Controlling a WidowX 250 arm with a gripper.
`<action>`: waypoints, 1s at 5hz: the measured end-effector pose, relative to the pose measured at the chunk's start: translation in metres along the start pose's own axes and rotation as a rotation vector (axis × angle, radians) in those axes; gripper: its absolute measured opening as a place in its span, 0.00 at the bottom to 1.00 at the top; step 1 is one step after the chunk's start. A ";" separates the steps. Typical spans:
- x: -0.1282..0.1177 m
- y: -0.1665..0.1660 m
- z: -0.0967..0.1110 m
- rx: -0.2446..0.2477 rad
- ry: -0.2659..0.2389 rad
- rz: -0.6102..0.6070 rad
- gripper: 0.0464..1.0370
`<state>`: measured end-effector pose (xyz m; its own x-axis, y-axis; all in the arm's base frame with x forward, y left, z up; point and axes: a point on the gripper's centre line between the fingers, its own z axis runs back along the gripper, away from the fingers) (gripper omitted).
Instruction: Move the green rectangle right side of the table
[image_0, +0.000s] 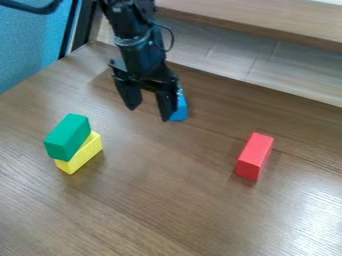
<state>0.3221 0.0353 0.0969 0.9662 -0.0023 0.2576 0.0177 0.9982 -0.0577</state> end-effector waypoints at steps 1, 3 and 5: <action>-0.009 0.015 0.024 0.057 -0.022 0.040 0.96; -0.035 0.044 0.041 0.105 -0.028 0.150 0.96; -0.054 0.068 0.021 0.104 0.036 0.213 0.96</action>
<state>0.2660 0.1045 0.0992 0.9539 0.2087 0.2158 -0.2122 0.9772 -0.0072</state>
